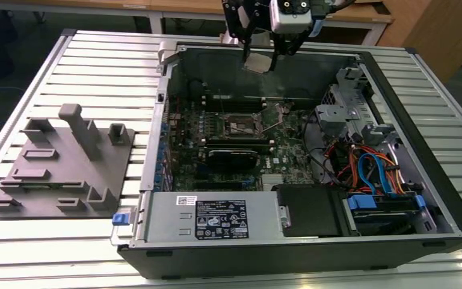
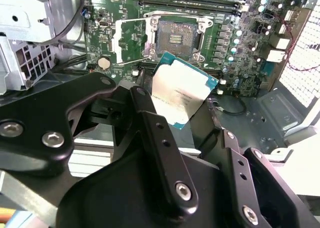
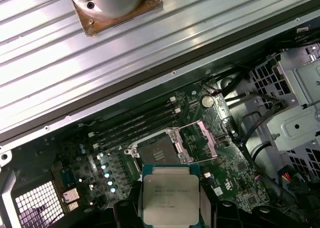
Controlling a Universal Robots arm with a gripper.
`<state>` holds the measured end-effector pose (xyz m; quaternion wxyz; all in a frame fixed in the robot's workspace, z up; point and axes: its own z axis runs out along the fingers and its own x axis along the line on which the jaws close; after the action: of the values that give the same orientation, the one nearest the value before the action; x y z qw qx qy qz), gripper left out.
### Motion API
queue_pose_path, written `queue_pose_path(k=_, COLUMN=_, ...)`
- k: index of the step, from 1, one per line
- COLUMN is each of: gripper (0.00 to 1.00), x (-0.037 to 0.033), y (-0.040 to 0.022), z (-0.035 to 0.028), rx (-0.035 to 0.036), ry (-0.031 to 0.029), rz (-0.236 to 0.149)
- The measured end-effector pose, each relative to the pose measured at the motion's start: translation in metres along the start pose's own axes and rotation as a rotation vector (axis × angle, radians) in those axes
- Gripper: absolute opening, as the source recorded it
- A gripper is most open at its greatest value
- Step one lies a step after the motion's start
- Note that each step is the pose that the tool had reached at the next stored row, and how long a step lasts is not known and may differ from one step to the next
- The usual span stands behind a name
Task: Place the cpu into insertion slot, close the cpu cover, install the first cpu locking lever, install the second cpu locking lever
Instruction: 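Place the cpu into insertion slot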
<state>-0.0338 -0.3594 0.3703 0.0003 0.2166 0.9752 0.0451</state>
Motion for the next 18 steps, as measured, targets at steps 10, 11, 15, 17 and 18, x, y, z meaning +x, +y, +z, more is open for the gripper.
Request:
queue_pose_path(k=10, gripper=0.54, x=0.0000, y=0.0000, z=0.0002, rx=-0.0013, ry=-0.0064, rz=0.072)
queue_pose_path(k=11, gripper=0.54, x=0.0000, y=0.0000, z=0.0002, rx=-0.0014, ry=-0.0064, rz=0.072)
queue_pose_path(k=15, gripper=0.54, x=0.0000, y=0.0000, z=0.0002, rx=-0.0014, ry=-0.0065, rz=0.072)
queue_pose_path(k=17, gripper=0.54, x=0.0000, y=0.0000, z=0.0002, rx=-0.0014, ry=-0.0065, rz=0.073)
queue_pose_path(k=18, gripper=0.54, x=0.0000, y=0.0000, z=0.0002, rx=-0.0013, ry=-0.0065, rz=0.073)
